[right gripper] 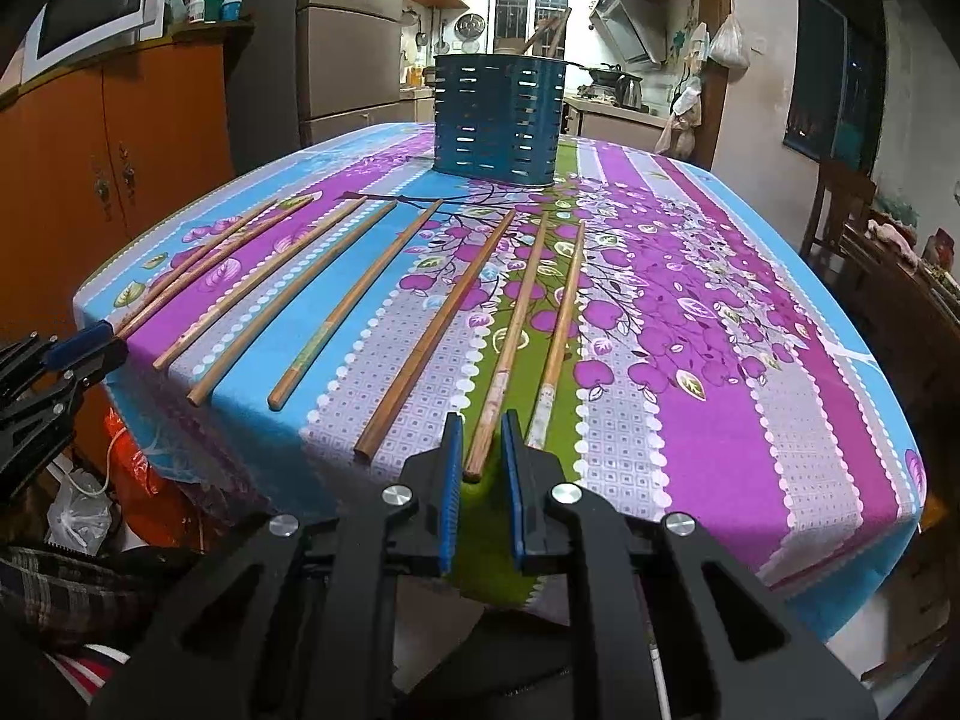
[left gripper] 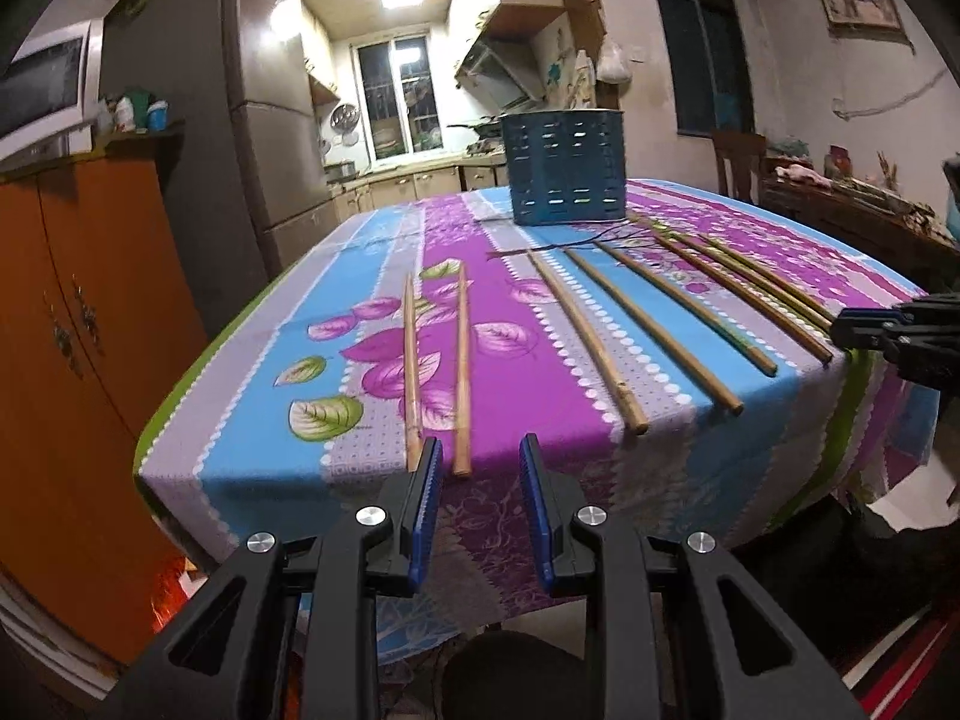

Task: Organize utensils
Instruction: 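Close the left gripper on a chopstick while the right gripper grasps another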

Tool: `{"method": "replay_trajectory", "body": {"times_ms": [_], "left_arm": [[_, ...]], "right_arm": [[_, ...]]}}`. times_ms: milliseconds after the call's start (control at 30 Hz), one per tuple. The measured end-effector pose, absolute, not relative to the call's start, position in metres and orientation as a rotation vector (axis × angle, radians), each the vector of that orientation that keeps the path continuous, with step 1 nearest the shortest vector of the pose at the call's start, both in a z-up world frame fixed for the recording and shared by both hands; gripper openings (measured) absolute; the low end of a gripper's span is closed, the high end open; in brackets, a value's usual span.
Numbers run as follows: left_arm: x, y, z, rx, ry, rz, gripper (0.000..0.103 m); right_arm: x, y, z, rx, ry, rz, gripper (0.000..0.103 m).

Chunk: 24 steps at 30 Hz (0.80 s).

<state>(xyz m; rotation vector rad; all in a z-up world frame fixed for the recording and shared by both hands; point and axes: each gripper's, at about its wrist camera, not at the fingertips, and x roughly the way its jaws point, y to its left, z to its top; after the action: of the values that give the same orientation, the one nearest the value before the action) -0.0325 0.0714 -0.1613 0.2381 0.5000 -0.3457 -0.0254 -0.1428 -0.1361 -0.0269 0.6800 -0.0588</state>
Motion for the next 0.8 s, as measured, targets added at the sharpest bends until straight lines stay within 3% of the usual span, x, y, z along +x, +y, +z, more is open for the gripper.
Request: {"method": "replay_trajectory", "body": {"times_ms": [800], "left_arm": [[-0.028, 0.061, -0.163, 0.229, 0.489, -0.359, 0.028]], "right_arm": [[-0.035, -0.137, -0.137, -0.065, 0.658, -0.074, 0.011]]}}
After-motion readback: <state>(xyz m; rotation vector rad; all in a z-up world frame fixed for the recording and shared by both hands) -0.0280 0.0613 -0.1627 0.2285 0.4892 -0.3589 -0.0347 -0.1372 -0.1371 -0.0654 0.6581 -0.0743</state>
